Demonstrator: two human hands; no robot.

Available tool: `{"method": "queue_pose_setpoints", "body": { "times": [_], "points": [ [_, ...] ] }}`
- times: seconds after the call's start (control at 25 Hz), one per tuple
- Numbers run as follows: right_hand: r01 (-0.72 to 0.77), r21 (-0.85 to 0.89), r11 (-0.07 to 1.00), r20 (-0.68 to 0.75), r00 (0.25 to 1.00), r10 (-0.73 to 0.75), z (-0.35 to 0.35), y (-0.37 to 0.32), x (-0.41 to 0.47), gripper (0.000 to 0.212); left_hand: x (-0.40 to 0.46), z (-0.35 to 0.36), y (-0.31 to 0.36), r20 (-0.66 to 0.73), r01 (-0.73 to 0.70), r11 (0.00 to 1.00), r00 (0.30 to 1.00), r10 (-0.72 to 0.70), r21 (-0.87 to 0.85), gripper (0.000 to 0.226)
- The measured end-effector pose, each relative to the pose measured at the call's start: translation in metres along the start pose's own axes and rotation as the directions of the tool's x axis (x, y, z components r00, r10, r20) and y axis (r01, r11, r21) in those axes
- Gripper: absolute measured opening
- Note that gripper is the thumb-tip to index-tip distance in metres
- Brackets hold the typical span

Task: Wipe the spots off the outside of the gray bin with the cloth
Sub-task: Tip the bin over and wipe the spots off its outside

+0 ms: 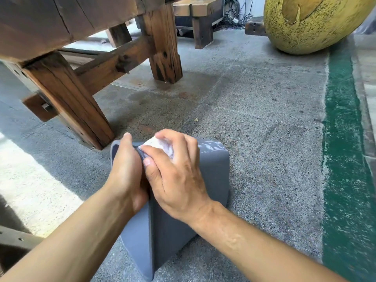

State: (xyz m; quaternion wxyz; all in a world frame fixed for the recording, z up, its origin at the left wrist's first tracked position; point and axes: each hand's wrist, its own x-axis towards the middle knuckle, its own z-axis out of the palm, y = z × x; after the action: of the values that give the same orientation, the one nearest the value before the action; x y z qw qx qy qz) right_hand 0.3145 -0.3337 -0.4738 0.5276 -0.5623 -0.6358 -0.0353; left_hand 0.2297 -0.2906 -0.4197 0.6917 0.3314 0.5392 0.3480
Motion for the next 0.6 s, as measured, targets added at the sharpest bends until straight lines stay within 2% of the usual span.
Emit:
{"method": "queue_pose_setpoints", "body": {
  "times": [0.12,0.24,0.4,0.52,0.6],
  "points": [
    [0.045,0.018,0.999,0.043,0.998,-0.046,0.014,0.010,-0.003,0.035,0.002,0.000,-0.013,-0.096,-0.034,0.993,0.994,0.045,0.113,0.073],
    [0.022,-0.034,0.999,0.059,0.998,-0.020,0.024,0.034,-0.011,0.022,0.012,-0.008,-0.024,-0.233,0.018,0.981,0.972,0.028,0.193,0.067],
    [-0.162,-0.244,0.956,0.063,0.981,0.182,0.014,0.084,-0.019,0.017,0.026,-0.021,-0.028,-0.345,0.072,0.988,0.938,-0.021,0.137,0.061],
    [-0.289,-0.283,0.915,0.043,0.949,0.313,-0.014,0.133,-0.031,0.022,0.028,-0.023,-0.026,-0.368,0.053,0.992,0.930,-0.006,0.117,0.069],
    [-0.434,-0.262,0.862,0.005,0.893,0.451,-0.034,0.161,-0.035,0.027,0.030,-0.023,-0.025,-0.366,0.037,0.990,0.931,0.016,0.138,0.076]
  ]
}}
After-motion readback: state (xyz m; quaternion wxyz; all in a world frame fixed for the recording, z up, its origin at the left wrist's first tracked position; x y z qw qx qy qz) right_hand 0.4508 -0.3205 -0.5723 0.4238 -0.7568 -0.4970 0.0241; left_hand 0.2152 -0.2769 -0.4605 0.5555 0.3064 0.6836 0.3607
